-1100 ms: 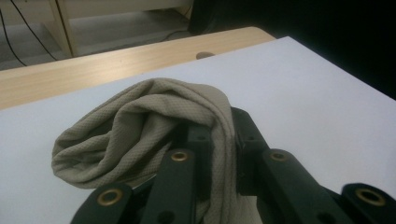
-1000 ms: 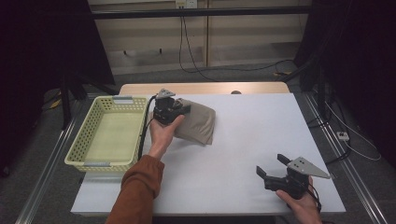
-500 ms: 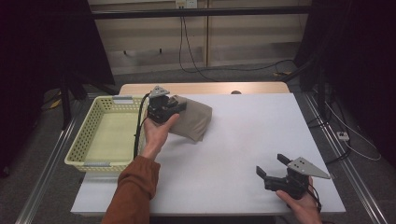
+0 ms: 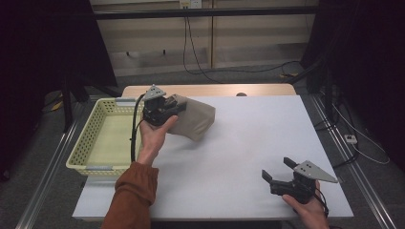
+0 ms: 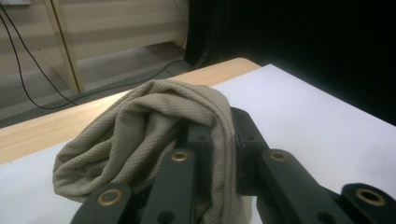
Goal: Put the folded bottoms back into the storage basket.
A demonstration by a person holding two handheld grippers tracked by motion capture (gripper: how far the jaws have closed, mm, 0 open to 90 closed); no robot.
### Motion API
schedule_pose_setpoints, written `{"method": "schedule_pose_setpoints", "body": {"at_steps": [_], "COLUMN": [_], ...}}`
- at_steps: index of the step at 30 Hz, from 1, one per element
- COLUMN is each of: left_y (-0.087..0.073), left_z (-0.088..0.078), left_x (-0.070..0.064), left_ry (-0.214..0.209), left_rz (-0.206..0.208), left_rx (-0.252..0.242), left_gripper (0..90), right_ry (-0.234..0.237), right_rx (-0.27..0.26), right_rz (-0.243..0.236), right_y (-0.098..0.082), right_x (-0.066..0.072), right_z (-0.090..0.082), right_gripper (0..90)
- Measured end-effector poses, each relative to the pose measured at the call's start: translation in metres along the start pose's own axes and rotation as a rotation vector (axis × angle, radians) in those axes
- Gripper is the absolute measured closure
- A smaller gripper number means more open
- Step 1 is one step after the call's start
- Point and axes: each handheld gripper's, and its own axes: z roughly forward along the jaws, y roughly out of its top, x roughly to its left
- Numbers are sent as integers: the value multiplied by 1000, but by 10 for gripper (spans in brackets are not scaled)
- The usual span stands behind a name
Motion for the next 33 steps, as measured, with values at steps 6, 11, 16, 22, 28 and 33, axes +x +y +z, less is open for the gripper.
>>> {"method": "schedule_pose_setpoints", "body": {"at_steps": [6,11,16,22,28,33], "left_y": [2,6,9,12,13,12], "left_z": [-11,-19,-30,-42,-53,-64], "left_x": [-3,-5,-6,-6,-5,-3], "left_ry": [11,15,23,44,50,51], "left_rz": [19,33,38,30,32,25], "left_rx": [-18,-41,-59,-83,-97,-110], "left_gripper": [806,806,806,806,806,806], "right_ry": [0,-1,-1,-1,-3,-3], "right_rx": [0,0,1,1,0,0], "right_rz": [0,-1,-1,2,2,-1], "right_y": [0,0,0,0,0,0], "right_x": [0,0,0,0,0,0], "right_z": [0,0,0,0,0,0], "right_gripper": [53,54,54,53,52,52]}}
